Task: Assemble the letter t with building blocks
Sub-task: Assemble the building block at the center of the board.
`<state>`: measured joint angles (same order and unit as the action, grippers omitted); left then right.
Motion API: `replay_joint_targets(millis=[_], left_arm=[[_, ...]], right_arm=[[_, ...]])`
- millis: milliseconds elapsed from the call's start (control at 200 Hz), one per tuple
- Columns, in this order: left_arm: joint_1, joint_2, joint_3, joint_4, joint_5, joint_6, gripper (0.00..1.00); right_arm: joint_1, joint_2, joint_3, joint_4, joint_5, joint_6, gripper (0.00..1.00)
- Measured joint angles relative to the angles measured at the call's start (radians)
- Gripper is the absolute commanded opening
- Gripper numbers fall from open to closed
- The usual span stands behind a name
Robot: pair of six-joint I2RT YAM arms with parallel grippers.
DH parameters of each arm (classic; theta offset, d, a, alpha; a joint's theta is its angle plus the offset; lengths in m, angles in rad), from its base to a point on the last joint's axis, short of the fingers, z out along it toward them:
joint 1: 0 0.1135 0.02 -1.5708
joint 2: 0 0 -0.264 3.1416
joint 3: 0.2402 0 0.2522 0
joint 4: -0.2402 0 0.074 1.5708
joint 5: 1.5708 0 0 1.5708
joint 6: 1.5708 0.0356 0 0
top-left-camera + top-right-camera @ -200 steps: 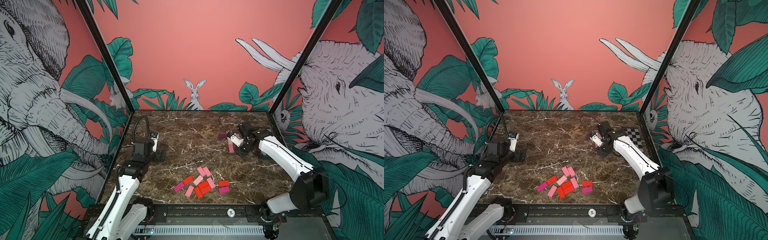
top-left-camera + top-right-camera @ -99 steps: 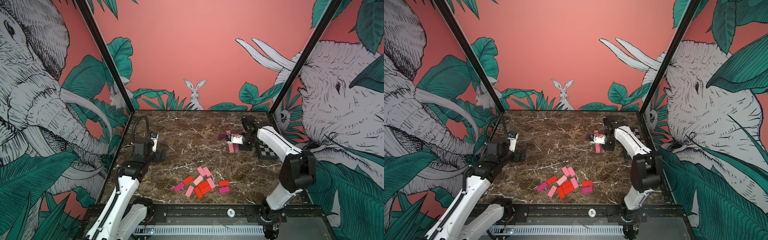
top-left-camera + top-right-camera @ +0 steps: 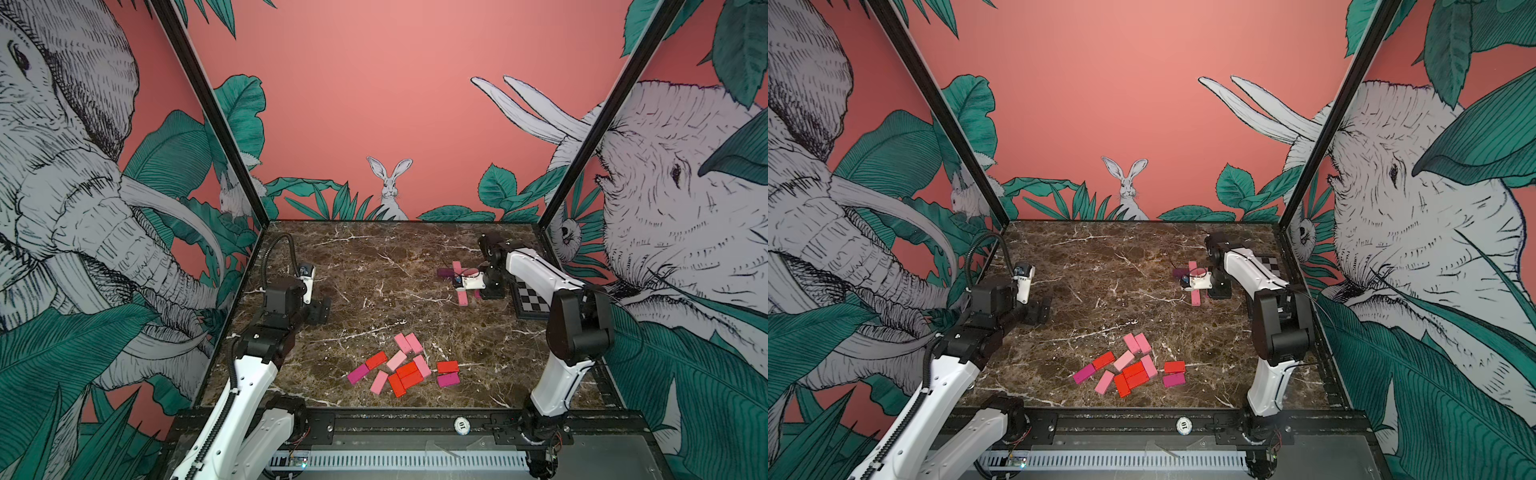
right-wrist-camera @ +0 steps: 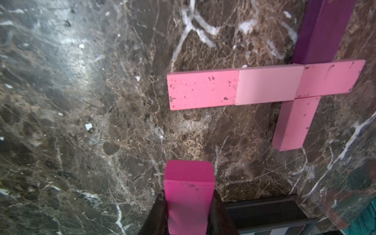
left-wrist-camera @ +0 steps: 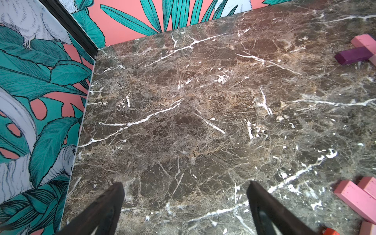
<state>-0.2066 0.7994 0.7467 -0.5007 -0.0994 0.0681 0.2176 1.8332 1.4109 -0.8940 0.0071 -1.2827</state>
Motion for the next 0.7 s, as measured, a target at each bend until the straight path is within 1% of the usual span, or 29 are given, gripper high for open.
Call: replay_joint_targets(millis=[380, 700], left_arm=[[0.000, -0.032, -0.024, 0.037, -0.002, 0.003, 0.96], [0.000, -0.054, -0.035, 0.043, -0.013, 0.003, 0.97]], right_arm=[[0.000, 0.032, -0.014, 0.077, -0.008, -0.035, 0.00], [0.000, 0.077, -0.018, 0.098, -0.018, -0.042, 0.00]])
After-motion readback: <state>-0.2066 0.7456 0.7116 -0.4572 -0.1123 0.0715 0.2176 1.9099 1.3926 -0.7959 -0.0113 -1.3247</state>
